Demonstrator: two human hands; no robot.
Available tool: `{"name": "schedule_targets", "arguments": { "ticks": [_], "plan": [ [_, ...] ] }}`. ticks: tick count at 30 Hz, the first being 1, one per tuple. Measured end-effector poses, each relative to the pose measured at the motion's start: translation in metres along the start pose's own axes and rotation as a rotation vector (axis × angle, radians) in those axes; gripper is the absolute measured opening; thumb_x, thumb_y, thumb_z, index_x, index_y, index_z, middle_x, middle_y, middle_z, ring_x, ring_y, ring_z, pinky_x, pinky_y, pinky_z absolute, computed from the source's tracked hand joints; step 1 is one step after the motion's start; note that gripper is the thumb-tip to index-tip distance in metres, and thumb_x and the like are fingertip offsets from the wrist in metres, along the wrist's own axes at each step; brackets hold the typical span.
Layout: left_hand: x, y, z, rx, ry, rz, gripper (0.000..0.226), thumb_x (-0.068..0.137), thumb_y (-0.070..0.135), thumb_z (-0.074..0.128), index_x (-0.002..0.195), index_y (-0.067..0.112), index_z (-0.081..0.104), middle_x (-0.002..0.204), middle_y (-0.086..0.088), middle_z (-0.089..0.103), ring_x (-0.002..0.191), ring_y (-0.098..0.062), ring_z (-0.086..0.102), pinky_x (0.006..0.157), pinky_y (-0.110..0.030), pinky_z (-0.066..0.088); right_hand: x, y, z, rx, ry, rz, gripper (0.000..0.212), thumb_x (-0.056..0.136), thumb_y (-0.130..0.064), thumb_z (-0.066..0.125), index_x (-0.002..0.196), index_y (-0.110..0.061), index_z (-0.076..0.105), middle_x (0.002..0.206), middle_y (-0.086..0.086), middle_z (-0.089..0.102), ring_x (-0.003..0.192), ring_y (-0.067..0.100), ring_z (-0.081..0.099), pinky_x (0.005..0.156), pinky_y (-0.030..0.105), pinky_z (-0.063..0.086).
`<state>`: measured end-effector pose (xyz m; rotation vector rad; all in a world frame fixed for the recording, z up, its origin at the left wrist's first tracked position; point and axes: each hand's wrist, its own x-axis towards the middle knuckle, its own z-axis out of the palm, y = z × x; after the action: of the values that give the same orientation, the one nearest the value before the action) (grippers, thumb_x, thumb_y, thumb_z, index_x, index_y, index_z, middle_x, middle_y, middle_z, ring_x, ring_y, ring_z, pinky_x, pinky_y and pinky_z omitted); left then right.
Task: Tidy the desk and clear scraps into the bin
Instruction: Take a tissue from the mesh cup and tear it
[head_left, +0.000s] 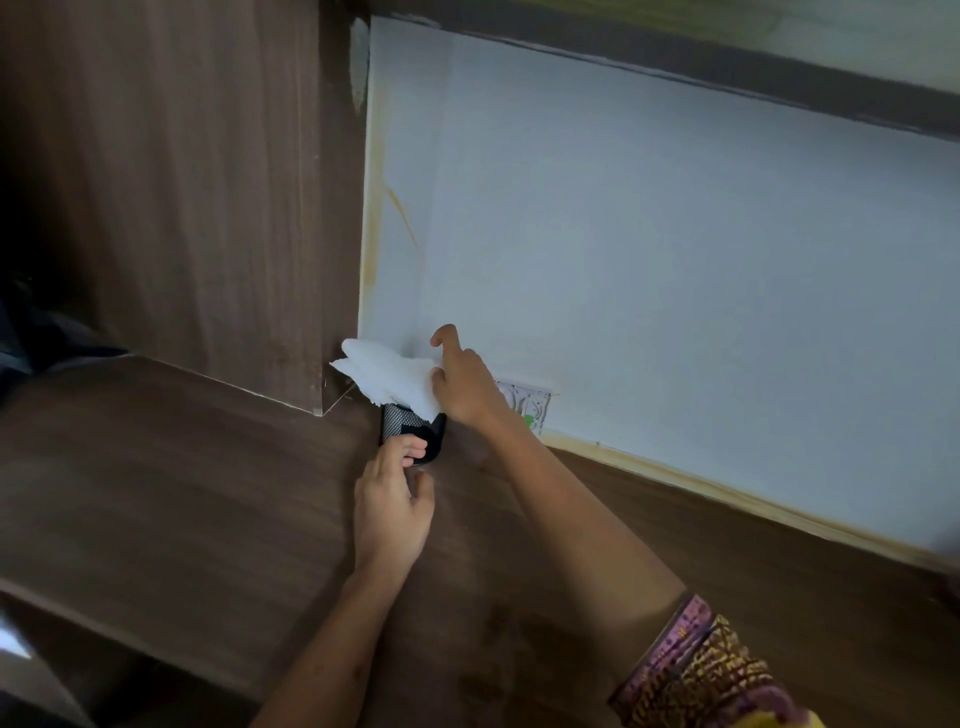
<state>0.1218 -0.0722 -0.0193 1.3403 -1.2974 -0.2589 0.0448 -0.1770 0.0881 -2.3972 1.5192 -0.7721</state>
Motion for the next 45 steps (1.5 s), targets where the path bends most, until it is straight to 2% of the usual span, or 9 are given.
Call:
{"name": "schedule_targets", "arguments": {
  "ticks": [6, 10, 15, 25, 32, 34, 36, 41, 45],
  "plan": [
    [0.002, 0.001, 0.001, -0.014, 0.021, 0.015, 0.033, 0.077, 0.003, 0.054, 0.103, 0.024, 0.058, 0.098, 0.015, 0.062, 0.091, -0.012, 0.061, 0.084, -0.045, 0.051, 0.007, -0.004, 0.011, -0.259, -0.22, -0.034, 0.038, 0.088, -0.005, 0.042, 0.125, -0.007, 0.032, 0.085, 0.011, 0.056, 0.085, 0.032, 0.05, 0.088, 0.039, 0.03],
    [0.002, 0.001, 0.0, -0.029, 0.03, 0.019, 0.032, 0.077, 0.006, 0.052, 0.103, 0.024, 0.058, 0.097, 0.016, 0.062, 0.091, -0.012, 0.061, 0.084, -0.046, 0.051, 0.009, -0.006, 0.007, -0.216, -0.234, -0.039, 0.038, 0.088, -0.003, 0.039, 0.125, -0.009, 0.035, 0.069, 0.001, 0.052, 0.076, 0.029, 0.05, 0.099, 0.04, 0.029],
    [0.003, 0.002, 0.001, -0.043, 0.037, 0.007, 0.031, 0.075, 0.011, 0.048, 0.102, 0.022, 0.059, 0.097, 0.015, 0.062, 0.091, -0.013, 0.062, 0.084, -0.047, 0.051, 0.017, -0.002, -0.017, -0.011, -0.015, 0.046, 0.036, 0.09, -0.005, 0.039, 0.122, -0.013, 0.053, 0.101, 0.014, 0.066, 0.097, 0.032, 0.056, 0.086, 0.038, 0.038],
    [0.009, -0.004, -0.004, -0.077, 0.16, -0.137, 0.034, 0.079, -0.004, 0.057, 0.105, 0.017, 0.06, 0.105, 0.005, 0.057, 0.095, -0.015, 0.059, 0.078, -0.045, 0.052, 0.011, 0.013, -0.032, 0.309, 0.298, 0.205, 0.033, 0.09, 0.0, 0.038, 0.111, -0.007, 0.063, 0.098, 0.01, 0.063, 0.084, 0.02, 0.05, 0.064, 0.025, 0.032],
    [0.011, -0.017, -0.002, -0.007, 0.271, -0.158, 0.031, 0.08, -0.003, 0.063, 0.104, 0.016, 0.066, 0.124, -0.008, 0.047, 0.099, -0.025, 0.057, 0.082, -0.051, 0.051, 0.002, 0.012, -0.027, 0.422, 0.312, 0.234, 0.03, 0.082, 0.0, 0.06, 0.111, -0.01, 0.062, 0.1, 0.0, 0.06, 0.09, 0.017, 0.055, 0.061, 0.009, 0.039],
    [0.011, -0.016, -0.002, 0.011, 0.26, -0.16, 0.032, 0.079, -0.002, 0.062, 0.104, 0.019, 0.066, 0.124, -0.007, 0.048, 0.095, -0.028, 0.058, 0.082, -0.051, 0.05, 0.0, 0.008, -0.025, 0.329, 0.278, 0.144, 0.033, 0.079, 0.002, 0.057, 0.109, -0.01, 0.065, 0.103, 0.003, 0.062, 0.093, 0.019, 0.057, 0.069, 0.006, 0.041],
    [0.011, -0.016, -0.001, 0.024, 0.245, -0.166, 0.033, 0.079, -0.001, 0.062, 0.103, 0.021, 0.065, 0.123, -0.005, 0.049, 0.089, -0.033, 0.059, 0.082, -0.052, 0.05, -0.001, 0.004, -0.019, 0.164, 0.153, 0.021, 0.034, 0.078, 0.004, 0.052, 0.102, -0.01, 0.071, 0.107, 0.008, 0.063, 0.1, 0.022, 0.059, 0.085, 0.022, 0.045],
    [0.011, -0.012, -0.004, 0.043, 0.238, -0.181, 0.031, 0.079, 0.003, 0.062, 0.102, 0.022, 0.063, 0.114, -0.003, 0.056, 0.09, -0.033, 0.06, 0.081, -0.049, 0.049, 0.006, -0.006, -0.001, -0.264, -0.25, -0.125, 0.027, 0.08, -0.002, 0.047, 0.078, -0.011, 0.072, 0.096, 0.004, 0.072, 0.093, 0.027, 0.063, 0.087, 0.032, 0.045],
    [0.008, -0.008, -0.003, 0.074, 0.207, -0.181, 0.028, 0.079, 0.004, 0.062, 0.099, 0.024, 0.063, 0.098, 0.001, 0.061, 0.09, -0.025, 0.059, 0.081, -0.043, 0.047, 0.011, -0.009, 0.005, -0.466, -0.352, -0.12, 0.038, 0.095, -0.022, 0.036, 0.057, -0.017, 0.038, 0.06, -0.001, 0.046, 0.074, 0.026, 0.046, 0.087, 0.035, 0.031]
  ]
}}
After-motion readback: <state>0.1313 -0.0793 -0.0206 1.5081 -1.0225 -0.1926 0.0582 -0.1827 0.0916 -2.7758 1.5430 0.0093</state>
